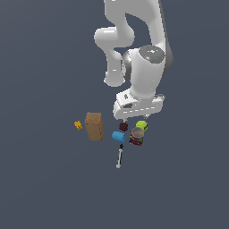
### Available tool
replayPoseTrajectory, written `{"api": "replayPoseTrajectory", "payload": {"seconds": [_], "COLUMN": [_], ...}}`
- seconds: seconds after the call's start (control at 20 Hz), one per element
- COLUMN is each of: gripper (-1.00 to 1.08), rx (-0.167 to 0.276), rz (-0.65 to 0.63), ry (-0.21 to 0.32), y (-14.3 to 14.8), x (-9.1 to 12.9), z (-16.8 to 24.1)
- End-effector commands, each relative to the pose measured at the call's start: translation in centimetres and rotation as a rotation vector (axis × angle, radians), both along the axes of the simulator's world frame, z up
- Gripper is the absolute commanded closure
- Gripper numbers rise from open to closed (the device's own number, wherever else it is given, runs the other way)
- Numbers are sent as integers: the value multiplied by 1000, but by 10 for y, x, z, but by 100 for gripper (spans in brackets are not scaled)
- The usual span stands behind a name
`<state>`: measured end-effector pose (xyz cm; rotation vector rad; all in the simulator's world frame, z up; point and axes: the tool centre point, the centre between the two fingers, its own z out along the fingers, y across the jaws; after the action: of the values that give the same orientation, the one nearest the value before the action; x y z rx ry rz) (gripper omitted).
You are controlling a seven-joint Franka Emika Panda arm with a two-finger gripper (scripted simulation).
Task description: Pick up a designated object from a clutter of objects.
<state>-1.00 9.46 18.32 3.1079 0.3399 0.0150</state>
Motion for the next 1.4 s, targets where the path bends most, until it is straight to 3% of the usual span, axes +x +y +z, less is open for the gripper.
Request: {"api": "replayPoseTrajectory", "payload": {"seconds": [0.0, 0.6, 1.35], "gripper": [-92, -92, -92], "rx": [0, 11, 13], "rz": [36, 138, 148], "ry": [2, 11, 13], "y": [16, 61, 65], "x": [-11, -52, -58], "z": [-24, -86, -115]}}
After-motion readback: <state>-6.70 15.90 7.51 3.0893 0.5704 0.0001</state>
